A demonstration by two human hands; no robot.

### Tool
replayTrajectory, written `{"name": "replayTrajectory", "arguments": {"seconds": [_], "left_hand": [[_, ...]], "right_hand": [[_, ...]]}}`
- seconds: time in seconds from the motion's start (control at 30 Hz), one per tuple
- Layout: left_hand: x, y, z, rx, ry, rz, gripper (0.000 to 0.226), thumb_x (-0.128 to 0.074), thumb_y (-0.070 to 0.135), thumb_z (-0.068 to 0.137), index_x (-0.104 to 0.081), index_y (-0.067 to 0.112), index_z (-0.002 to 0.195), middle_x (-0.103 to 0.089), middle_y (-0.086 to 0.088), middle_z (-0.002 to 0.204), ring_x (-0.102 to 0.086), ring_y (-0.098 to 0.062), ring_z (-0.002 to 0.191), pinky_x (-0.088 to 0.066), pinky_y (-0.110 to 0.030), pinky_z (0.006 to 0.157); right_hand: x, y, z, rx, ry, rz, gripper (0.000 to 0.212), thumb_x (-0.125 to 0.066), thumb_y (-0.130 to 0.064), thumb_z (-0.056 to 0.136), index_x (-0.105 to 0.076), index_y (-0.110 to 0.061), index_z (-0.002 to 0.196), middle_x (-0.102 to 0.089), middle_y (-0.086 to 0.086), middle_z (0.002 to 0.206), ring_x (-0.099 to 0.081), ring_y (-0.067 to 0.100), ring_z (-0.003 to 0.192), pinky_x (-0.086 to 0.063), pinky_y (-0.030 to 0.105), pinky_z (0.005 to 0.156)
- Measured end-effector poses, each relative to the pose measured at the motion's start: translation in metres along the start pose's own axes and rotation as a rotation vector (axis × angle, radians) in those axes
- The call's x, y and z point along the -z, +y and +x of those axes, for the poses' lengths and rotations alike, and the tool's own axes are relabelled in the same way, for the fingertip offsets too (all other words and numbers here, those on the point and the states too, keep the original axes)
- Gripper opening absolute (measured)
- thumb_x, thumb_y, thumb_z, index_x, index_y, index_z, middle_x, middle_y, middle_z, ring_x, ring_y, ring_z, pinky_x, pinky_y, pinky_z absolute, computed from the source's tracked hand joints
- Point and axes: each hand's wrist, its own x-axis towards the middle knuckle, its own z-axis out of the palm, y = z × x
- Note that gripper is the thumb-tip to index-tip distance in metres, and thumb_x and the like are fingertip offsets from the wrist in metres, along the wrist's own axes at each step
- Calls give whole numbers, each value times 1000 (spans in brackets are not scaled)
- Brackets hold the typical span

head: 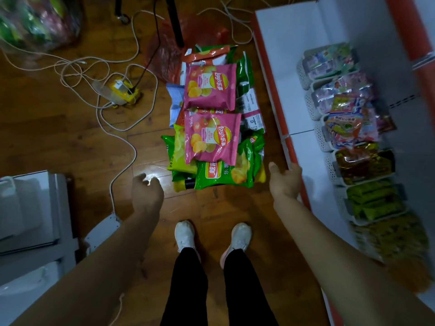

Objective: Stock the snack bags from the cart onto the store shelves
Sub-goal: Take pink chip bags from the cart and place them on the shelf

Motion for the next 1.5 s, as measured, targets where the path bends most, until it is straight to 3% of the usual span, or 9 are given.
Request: {"name": "replayTrajectory", "arguments": {"seconds": [0.2, 0.33, 0.43, 0.57, 0.83, 0.97, 1.13, 1.23, 1.5], "left_hand": [[-9, 67, 0, -203, -24, -249, 38, -47, 24, 96, -49, 10, 131, -56, -10, 129, -54, -25, 116, -42, -32, 95], [-24, 85, 3, -154, -169, -327, 18, -53, 25, 88, -67, 15, 88, -65, -12, 86, -58, -24, 84, -49, -40, 79], [-32, 84, 15, -5, -326, -321, 20, -51, 27, 67, -61, 25, 49, -50, -5, 61, -50, -26, 71, -43, -31, 63], [-38, 84, 25, 15, -404, -226, 16, -61, 33, 66, -63, 19, 75, -65, -9, 86, -64, -32, 92, -54, -51, 87], [-37, 92, 9, 8, -579, -307, 42, -69, 42, 81, -65, 11, 109, -71, -2, 98, -68, -14, 83, -55, -19, 59], [-29, 98, -7, 118, -777, -480, 44, -65, 31, 86, -57, 10, 124, -69, -10, 114, -68, -26, 100, -59, -36, 76], [-31, 107, -24, 151, -711, -634, 31, -57, 22, 93, -55, 9, 121, -67, -13, 117, -66, -26, 102, -59, -34, 74], [-36, 109, -33, 142, -720, -702, 36, -55, 21, 94, -53, 8, 127, -64, -14, 122, -64, -27, 107, -58, -37, 80], [-43, 99, -47, -9, -713, -625, 23, -59, 15, 91, -62, 8, 113, -69, -5, 105, -68, -14, 90, -58, -26, 72]], "right_hand": [[-19, -46, -28, 433, 11, -84, 73, -60, -33, 90, -22, -13, 149, -28, 8, 154, -29, 24, 142, -30, 41, 114], [-41, -70, -44, 312, -139, 119, 55, -58, -25, 94, -33, -15, 142, -48, 3, 140, -52, 18, 123, -51, 21, 89], [-57, -76, -41, 119, -194, 177, 45, -56, -27, 94, -39, -14, 134, -57, 3, 126, -62, 19, 105, -55, 34, 86], [-72, -79, -28, 25, -256, 100, 44, -61, -32, 91, -51, -11, 128, -64, 5, 119, -65, 22, 98, -55, 33, 76], [-63, -85, -27, 2, -306, 190, 29, -72, -16, 83, -65, -12, 111, -71, 8, 108, -70, 24, 91, -58, 43, 82], [-42, -90, -32, -63, -408, 362, 43, -72, -19, 83, -58, -15, 124, -69, 6, 109, -70, 21, 87, -60, 34, 72], [-20, -85, -43, -246, -477, 648, 41, -68, -51, 73, -60, -22, 101, -69, 7, 103, -66, 24, 95, -52, 35, 78], [-25, -75, -61, -253, -594, 706, 71, -67, -57, 61, -56, -20, 121, -66, 8, 117, -62, 25, 110, -50, 39, 95], [-44, -79, -67, -344, -555, 831, 68, -82, -25, 63, -57, -15, 126, -68, 12, 116, -66, 32, 103, -54, 49, 88]]}}
